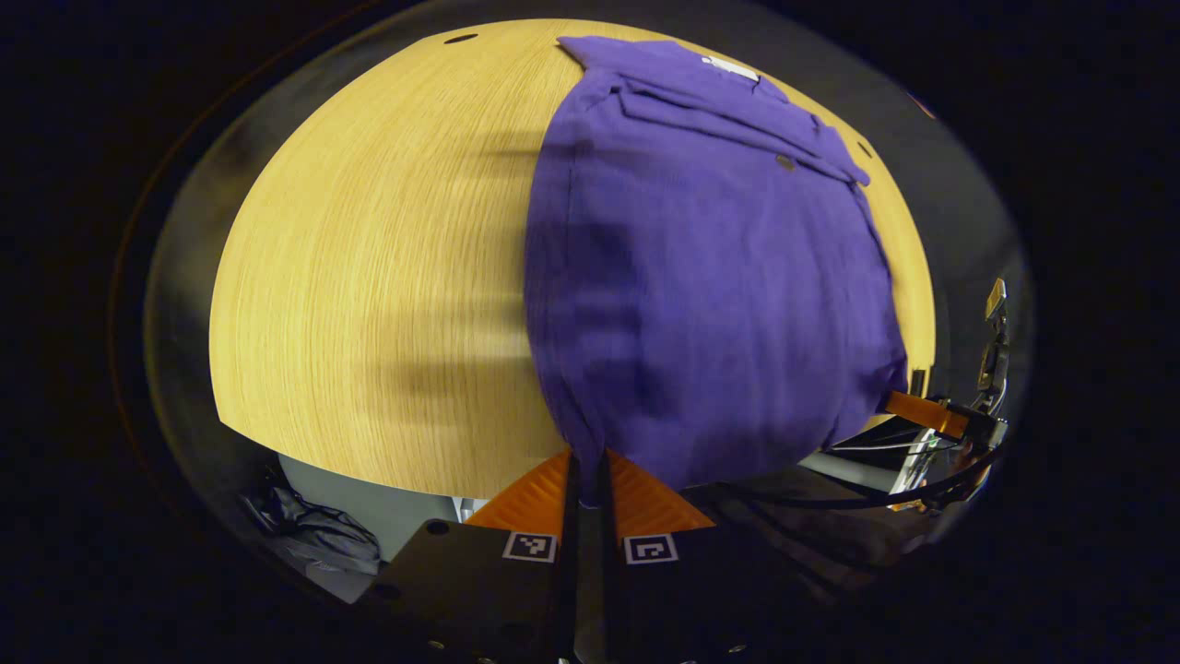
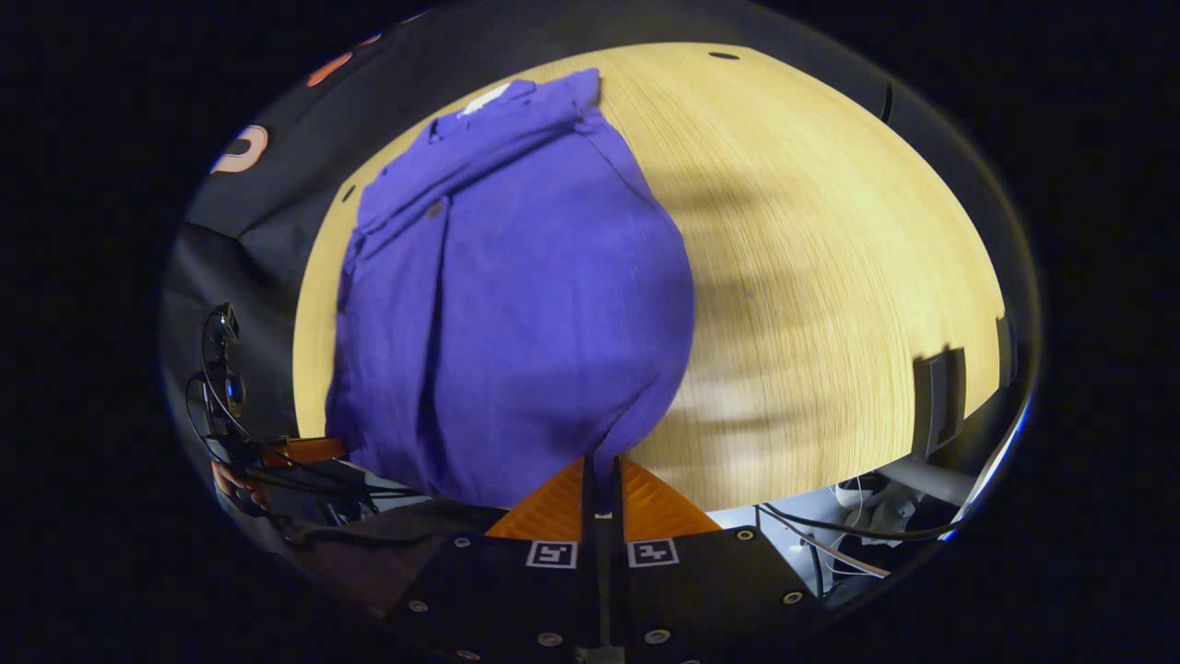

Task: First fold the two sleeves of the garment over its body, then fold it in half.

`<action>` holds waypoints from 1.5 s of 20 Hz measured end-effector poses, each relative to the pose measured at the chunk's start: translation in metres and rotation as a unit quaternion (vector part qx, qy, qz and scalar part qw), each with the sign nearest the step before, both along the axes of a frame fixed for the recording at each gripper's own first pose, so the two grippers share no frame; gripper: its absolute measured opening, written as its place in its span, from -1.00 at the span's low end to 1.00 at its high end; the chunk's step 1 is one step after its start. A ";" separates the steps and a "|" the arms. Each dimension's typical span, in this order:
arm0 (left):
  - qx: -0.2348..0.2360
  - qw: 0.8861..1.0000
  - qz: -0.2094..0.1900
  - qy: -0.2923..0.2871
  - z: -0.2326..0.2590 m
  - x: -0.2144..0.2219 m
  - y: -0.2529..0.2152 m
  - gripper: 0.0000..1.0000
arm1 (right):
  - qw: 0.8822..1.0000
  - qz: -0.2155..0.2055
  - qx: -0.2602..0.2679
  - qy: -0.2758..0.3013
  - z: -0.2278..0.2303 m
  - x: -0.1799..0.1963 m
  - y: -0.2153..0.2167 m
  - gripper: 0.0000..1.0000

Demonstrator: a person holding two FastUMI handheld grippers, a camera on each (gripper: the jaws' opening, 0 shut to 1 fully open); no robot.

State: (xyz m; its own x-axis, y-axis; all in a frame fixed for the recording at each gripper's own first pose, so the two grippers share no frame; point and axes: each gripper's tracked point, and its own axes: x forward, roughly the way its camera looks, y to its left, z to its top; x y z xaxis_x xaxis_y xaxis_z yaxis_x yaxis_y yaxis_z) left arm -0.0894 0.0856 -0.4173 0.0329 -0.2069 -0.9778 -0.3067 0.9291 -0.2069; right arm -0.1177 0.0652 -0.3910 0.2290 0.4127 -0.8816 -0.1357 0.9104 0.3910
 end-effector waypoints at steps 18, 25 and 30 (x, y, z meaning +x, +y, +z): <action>-0.037 0.980 -0.100 -0.168 0.096 0.189 0.043 -0.75 | 0.984 -0.069 0.055 -0.157 0.158 0.141 0.057 -0.90; 0.028 0.981 -0.070 -0.181 0.113 0.282 0.092 -0.75 | 0.981 -0.042 0.076 -0.176 0.177 0.232 0.047 -0.90; 0.068 0.979 -0.041 -0.187 0.107 0.350 0.124 -0.75 | 0.981 -0.050 0.090 -0.164 0.166 0.298 0.027 -0.90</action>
State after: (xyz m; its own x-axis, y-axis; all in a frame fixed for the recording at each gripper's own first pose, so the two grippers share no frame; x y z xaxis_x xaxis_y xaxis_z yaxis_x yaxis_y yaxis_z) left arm 0.2605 0.2095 -0.3098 0.3822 -0.0936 -0.9193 -0.1555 0.9741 -0.1639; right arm 0.1800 0.0918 -0.2250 0.5351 0.5165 -0.6685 -0.1949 0.8455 0.4972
